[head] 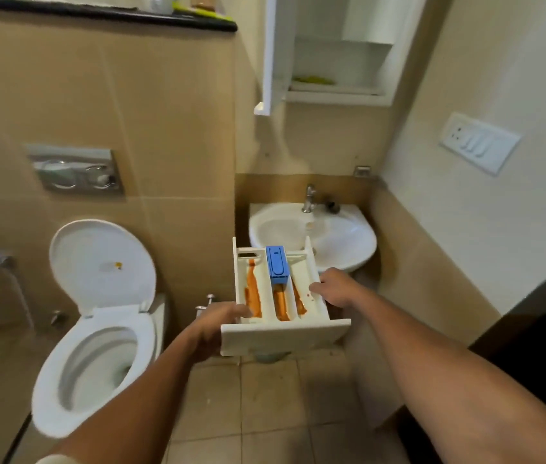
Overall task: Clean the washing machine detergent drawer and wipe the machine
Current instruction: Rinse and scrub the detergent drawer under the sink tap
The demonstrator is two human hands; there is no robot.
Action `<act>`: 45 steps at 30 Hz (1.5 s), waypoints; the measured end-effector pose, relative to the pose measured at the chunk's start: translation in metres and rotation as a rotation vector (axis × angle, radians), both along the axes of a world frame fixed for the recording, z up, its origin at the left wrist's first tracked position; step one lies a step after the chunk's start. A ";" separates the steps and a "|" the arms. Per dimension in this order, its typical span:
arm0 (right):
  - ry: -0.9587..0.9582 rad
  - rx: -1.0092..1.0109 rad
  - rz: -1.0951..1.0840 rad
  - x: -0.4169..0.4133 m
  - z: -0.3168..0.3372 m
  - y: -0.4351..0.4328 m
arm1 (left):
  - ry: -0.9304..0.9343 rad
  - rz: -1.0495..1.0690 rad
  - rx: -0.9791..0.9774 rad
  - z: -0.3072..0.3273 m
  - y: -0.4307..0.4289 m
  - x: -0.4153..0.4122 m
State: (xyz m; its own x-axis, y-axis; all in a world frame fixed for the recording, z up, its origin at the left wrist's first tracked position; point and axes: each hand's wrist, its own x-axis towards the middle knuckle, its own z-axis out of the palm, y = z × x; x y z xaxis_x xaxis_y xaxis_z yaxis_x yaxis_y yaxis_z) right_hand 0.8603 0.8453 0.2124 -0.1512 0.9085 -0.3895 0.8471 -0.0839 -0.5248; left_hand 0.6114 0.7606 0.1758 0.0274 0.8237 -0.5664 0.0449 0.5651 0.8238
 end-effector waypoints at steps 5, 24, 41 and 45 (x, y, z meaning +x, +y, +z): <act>-0.009 0.067 -0.139 0.033 0.010 0.072 | -0.067 -0.052 0.041 -0.008 0.089 0.034; 0.365 -0.405 -0.708 0.055 -0.053 0.268 | -0.237 0.242 -0.123 -0.075 0.312 0.172; 0.376 -0.429 -0.249 0.125 -0.126 0.433 | -0.478 0.591 -0.221 -0.086 0.389 0.144; 0.298 -0.301 -0.170 0.127 -0.132 0.440 | -0.414 0.582 -0.324 -0.094 0.404 0.144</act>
